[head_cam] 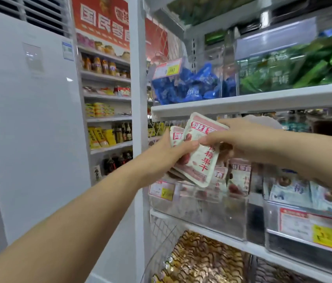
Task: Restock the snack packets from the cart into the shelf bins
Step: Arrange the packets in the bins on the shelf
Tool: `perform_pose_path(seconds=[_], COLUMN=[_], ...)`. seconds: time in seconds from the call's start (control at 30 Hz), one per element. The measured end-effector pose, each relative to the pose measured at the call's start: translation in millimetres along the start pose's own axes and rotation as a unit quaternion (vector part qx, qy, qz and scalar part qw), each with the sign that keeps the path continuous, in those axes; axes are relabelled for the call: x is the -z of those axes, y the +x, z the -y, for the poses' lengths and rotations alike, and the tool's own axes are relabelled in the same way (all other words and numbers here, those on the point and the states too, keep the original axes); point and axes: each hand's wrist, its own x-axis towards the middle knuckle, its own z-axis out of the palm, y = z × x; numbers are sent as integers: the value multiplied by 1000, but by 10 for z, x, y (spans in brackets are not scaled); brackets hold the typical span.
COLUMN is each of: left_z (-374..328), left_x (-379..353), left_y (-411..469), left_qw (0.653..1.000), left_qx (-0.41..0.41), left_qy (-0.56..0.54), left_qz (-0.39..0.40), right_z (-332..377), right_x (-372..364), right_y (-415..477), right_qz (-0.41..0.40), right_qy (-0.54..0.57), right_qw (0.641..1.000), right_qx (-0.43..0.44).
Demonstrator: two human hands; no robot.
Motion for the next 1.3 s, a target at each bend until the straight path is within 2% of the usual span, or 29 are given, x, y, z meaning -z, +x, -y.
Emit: perform_pose_path(seconds=[0.1, 0.2, 0.37, 0.53, 0.63, 0.73, 0.9, 0.97, 1.07, 1.17, 1.3], left_z=[62, 214, 476, 642, 624, 622, 570, 570, 608, 651, 607], left_x=[-91, -161, -338, -653, -773, -772, -718, -721, -718, -706, -731], left_y=[332, 564, 801, 1025, 1052, 1030, 999, 986, 990, 1049, 1100], left_qw=[997, 990, 961, 893, 871, 869, 866, 883, 902, 909, 901], left_qx=[30, 61, 99, 157, 152, 168, 153, 156, 168, 184, 206], left_qy=[-45, -31, 169, 360, 420, 416, 398, 341, 262, 195, 218], left_qz=[50, 127, 193, 221, 206, 209, 262, 283, 300, 318, 313], right_z=[-88, -227, -406, -440, -454, -475, -497, -476, -463, -501, -536], right_x=[235, 447, 599, 655, 676, 667, 704, 728, 763, 776, 759], right_y=[205, 335, 446, 562, 687, 758, 750, 733, 731, 737, 752], right_qz=[-13, -38, 46, 103, 152, 175, 171, 176, 183, 185, 175], right_qy=[-44, -221, -430, -552, -595, -617, -622, -612, -568, -547, -547], right_qw=[999, 975, 898, 814, 770, 742, 736, 746, 784, 801, 802], right_qx=[-20, -6, -74, -148, -175, -193, -206, -194, -172, -160, -166])
